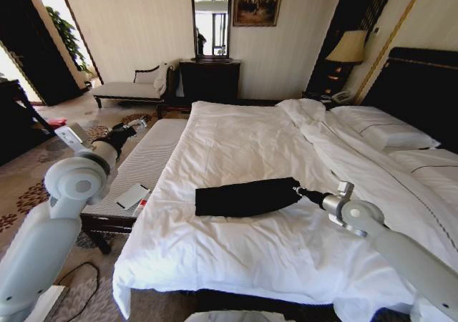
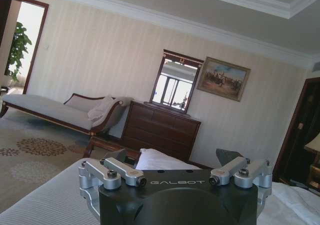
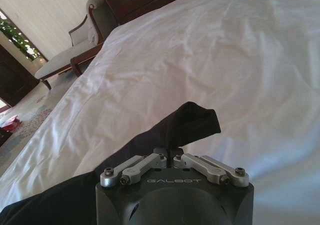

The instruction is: Fold the clothes on the bed.

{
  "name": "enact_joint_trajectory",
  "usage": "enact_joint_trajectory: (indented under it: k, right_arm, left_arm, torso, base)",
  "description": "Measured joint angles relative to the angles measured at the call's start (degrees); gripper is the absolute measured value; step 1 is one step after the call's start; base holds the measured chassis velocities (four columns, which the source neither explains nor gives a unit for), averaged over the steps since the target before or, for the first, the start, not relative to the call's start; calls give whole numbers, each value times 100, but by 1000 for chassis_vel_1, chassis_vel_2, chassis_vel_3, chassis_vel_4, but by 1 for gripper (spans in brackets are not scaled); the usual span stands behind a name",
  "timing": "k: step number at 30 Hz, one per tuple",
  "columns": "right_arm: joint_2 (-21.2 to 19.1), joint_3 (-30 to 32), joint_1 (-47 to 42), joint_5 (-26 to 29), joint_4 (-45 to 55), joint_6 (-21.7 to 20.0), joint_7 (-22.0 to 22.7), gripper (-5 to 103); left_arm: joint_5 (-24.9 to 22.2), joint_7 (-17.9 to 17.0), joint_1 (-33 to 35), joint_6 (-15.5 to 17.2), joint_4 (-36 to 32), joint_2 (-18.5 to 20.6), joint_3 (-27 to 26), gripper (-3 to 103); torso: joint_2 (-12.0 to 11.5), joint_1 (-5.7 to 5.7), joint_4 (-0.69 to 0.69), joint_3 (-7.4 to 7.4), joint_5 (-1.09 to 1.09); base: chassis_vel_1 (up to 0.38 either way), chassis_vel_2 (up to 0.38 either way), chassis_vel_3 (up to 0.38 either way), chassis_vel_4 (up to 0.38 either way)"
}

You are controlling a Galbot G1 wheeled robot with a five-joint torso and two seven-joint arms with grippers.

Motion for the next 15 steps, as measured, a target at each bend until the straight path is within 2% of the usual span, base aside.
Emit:
enact_joint_trajectory:
  k: [8,15]
  right_arm:
    - [314,-621,322,-190,813,20,169,1]
    - [694,-1946,1397,-418,728,18,172,1]
  left_arm:
    - [-200,-42,-544,62,203,-50,167,100]
    - [-197,-48,-486,73,229,32,153,100]
  torso:
    - [0,0,-3,0,0]
    - [0,-1,0,0,-3]
  base:
    - [0,0,0,0]
    - [0,0,0,0]
